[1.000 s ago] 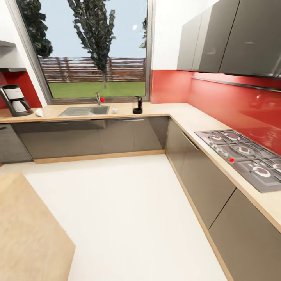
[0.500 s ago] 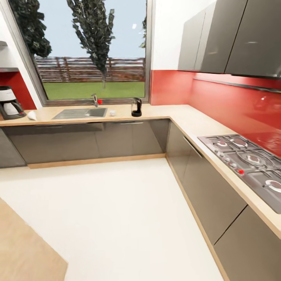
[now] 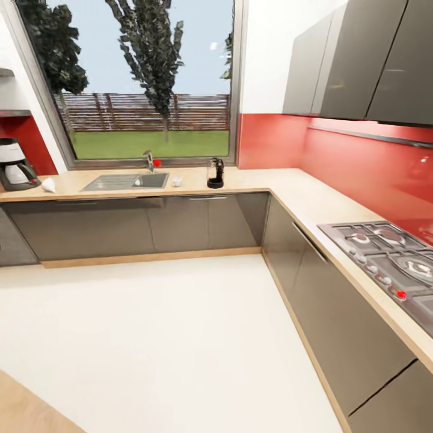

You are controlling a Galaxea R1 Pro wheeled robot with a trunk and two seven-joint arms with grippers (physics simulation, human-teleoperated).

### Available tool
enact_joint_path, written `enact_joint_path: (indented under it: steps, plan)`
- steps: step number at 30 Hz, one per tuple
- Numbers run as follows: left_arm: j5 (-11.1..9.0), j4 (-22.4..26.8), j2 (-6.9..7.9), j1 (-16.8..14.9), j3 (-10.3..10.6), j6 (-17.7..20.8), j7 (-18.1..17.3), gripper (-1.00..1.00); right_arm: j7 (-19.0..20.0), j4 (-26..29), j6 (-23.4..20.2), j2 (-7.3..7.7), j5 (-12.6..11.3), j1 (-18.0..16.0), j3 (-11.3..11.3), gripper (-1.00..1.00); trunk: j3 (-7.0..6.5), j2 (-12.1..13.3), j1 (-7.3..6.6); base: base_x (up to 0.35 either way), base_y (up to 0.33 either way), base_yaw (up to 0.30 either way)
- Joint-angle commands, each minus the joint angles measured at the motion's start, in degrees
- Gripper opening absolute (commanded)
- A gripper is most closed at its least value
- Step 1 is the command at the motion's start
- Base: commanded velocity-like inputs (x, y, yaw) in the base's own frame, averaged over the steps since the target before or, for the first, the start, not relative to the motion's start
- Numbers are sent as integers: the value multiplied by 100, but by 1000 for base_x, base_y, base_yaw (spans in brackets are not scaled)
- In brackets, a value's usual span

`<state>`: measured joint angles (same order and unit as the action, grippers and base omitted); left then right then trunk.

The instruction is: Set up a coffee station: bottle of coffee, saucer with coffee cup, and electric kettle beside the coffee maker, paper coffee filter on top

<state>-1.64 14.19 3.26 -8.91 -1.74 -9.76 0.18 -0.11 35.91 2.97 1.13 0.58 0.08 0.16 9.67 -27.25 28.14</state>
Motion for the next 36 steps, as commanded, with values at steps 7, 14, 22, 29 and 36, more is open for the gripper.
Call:
enact_joint_path:
  steps: [7, 14, 22, 29, 36]
  plan:
    - [-21, -12, -9, -6, -2, -26, -1, 100, 10, -139, 269, -7, 13, 1, 4, 100, -52, -8, 6, 339, 0, 125]
    - [-20, -12, -7, -6, -2, -26, -1, 100, 11, -165, 289, -7, 15, 1, 5, 100, -112, -8, 6, 339, 0, 102]
    - [-24, -11, 7, -5, -4, -32, -1, 100, 20, -172, 300, 0, 17, 1, 10, 100, -179, -8, 6, 340, 0, 147]
    - [-28, -7, 8, -6, -9, -34, -1, 100, 28, -172, 300, 1, 20, 1, 5, 100, -237, -8, 6, 340, 0, 153]
    - [-29, -8, 8, -6, -6, -35, -1, 100, 21, -172, 300, 1, 21, 1, 9, 100, -295, -8, 6, 340, 0, 153]
